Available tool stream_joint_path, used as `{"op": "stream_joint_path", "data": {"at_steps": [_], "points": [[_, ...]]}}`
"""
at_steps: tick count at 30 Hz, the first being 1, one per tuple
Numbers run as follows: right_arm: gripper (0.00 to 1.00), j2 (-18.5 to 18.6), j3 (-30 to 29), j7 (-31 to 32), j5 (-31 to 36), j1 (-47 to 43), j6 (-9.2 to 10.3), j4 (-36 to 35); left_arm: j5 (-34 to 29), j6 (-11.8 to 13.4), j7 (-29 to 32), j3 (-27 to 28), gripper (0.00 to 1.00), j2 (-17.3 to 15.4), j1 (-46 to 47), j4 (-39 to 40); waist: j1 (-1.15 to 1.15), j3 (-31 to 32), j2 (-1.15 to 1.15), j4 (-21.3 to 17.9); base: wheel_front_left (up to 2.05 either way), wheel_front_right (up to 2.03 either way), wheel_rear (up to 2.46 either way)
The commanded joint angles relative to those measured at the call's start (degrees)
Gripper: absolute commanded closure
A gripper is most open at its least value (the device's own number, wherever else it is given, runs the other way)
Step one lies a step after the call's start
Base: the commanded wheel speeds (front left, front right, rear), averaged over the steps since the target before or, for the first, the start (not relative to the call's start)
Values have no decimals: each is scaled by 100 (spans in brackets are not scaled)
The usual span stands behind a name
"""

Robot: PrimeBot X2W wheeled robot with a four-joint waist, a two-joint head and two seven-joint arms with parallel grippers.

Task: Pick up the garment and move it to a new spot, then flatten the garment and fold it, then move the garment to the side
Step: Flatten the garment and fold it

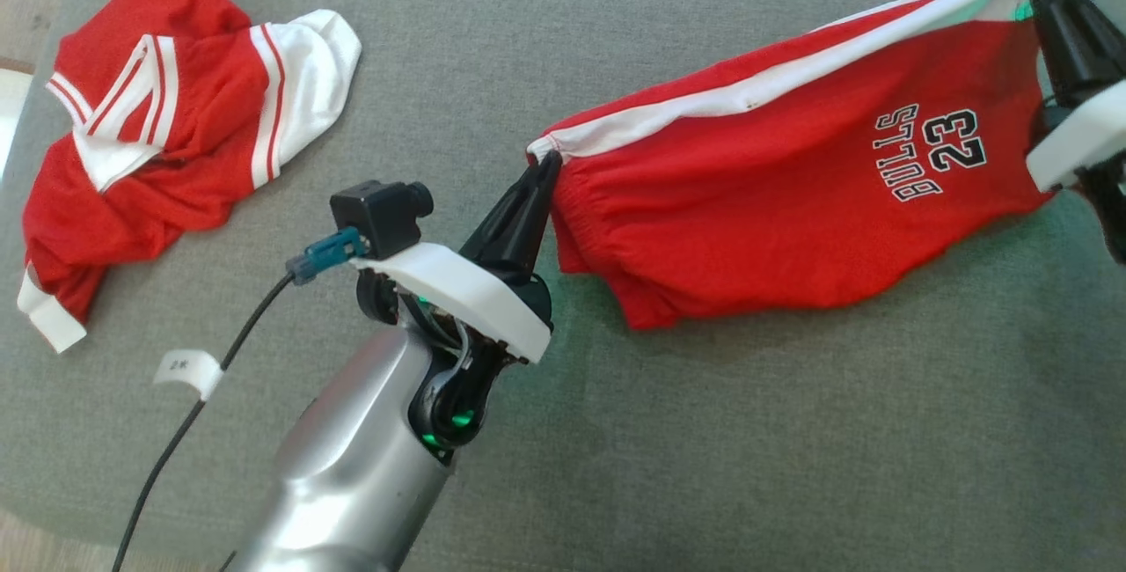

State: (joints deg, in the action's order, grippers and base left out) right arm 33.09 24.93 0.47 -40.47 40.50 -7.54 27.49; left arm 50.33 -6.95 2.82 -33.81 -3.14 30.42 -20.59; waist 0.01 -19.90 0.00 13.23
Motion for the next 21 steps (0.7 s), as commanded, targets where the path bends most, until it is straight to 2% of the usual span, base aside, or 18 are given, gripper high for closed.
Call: {"op": "stream_joint_path", "data": {"at_steps": [1,2,3,4,9,12,16,21], "points": [[0,87,109,-132,-71,159,5,-15,32,-26,-6,113,56,-51,214,89,-1,1,0,8,0,0,0],[0,65,167,-201,-109,222,5,72,53,-28,-23,97,53,-47,225,47,-1,9,0,8,0,0,0],[0,46,225,-275,-147,272,5,143,83,-30,-54,90,22,-42,227,12,-1,22,0,3,0,0,0],[0,34,299,-340,-187,302,5,190,114,-32,-79,83,0,-37,215,-31,-1,45,0,-5,0,0,0],[0,89,573,-550,-429,199,5,228,52,-12,-294,62,0,-46,109,-182,-1,236,0,-63,0,0,0],[0,192,756,-630,-665,-113,5,128,-281,142,-731,33,0,-147,-49,-177,-1,446,0,-131,0,0,0],[0,349,893,-626,-1049,-697,5,-80,-1004,627,-1502,-58,0,-294,-401,-73,-1,694,0,-198,0,0,0],[0,524,823,-582,-1444,-1390,5,-195,-1997,1417,-1771,-31,0,-341,-953,335,-1,841,0,-104,0,0,0]]}}
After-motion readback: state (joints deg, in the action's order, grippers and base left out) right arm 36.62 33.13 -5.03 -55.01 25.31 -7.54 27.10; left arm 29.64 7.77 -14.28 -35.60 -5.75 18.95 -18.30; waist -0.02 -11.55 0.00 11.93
